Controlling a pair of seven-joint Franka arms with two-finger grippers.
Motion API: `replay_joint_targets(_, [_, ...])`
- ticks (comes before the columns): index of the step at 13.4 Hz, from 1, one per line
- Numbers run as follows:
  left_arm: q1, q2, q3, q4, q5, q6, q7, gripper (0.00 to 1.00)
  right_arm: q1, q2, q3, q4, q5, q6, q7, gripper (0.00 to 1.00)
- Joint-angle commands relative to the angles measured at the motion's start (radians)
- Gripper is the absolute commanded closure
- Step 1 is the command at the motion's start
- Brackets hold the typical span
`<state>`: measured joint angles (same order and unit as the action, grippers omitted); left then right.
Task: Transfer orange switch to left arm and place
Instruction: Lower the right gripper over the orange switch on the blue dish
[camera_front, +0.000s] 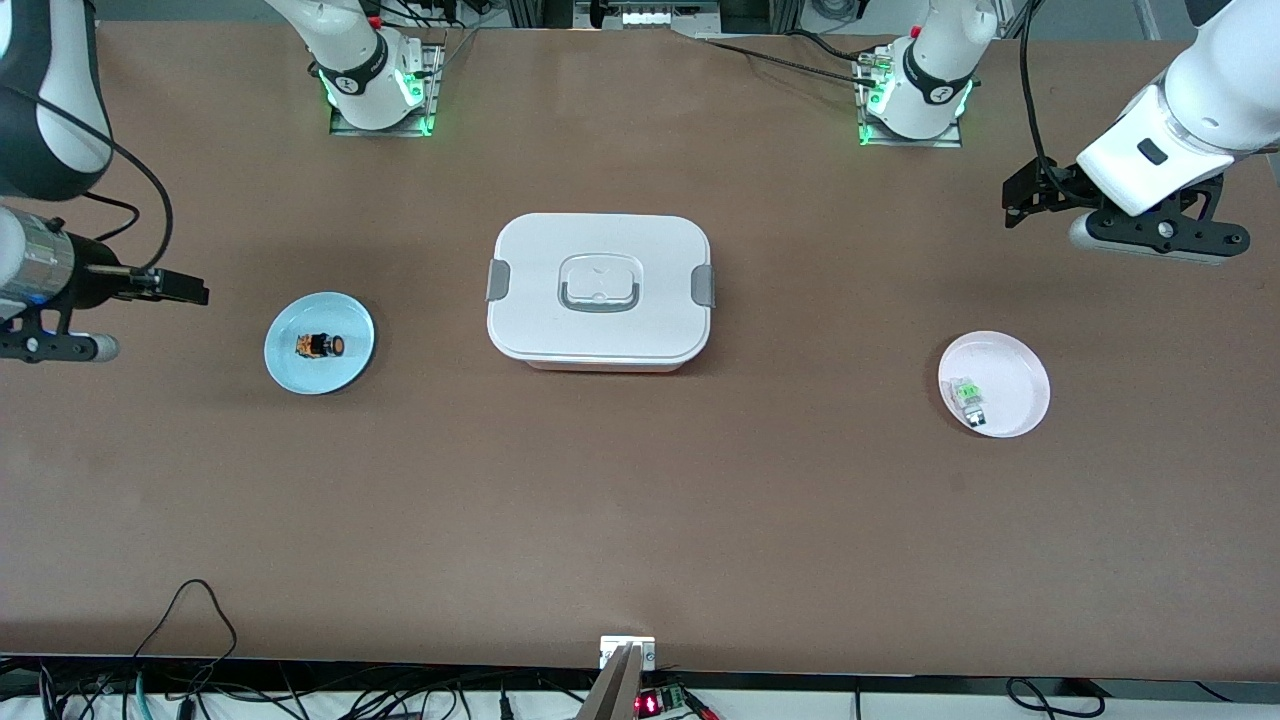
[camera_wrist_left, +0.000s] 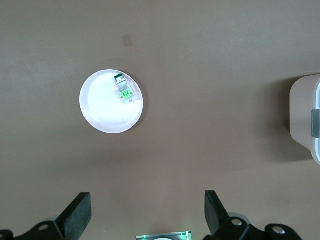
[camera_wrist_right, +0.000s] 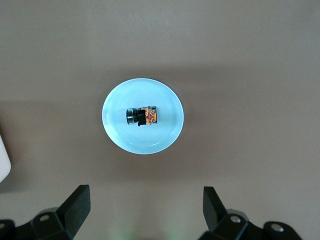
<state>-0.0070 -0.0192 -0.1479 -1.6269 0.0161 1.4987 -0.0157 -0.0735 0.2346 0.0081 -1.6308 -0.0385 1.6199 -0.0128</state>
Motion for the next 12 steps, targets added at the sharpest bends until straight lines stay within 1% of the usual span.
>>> replay_joint_targets(1, [0.005,0.012,-0.001,0.028,-0.018,-0.021,0.005,0.00,0.003,0.018,0.001,-0.082,-0.011,0.116,0.010,0.00])
replay_joint_targets(3, [0.005,0.012,-0.001,0.028,-0.018,-0.021,0.005,0.00,0.003,0.031,0.003,-0.145,-0.006,0.197,0.011,0.00])
replay_joint_targets(5, [0.005,0.012,-0.001,0.028,-0.019,-0.021,0.003,0.00,0.003,0.020,0.016,-0.233,-0.011,0.308,0.011,0.00])
replay_joint_targets(8, [0.005,0.012,-0.001,0.028,-0.019,-0.021,0.002,0.00,0.003,0.015,0.023,-0.311,-0.009,0.391,0.014,0.00])
replay_joint_targets(12, [0.005,0.012,-0.001,0.028,-0.019,-0.021,0.005,0.00,0.003,0.017,0.023,-0.446,-0.011,0.553,0.005,0.00])
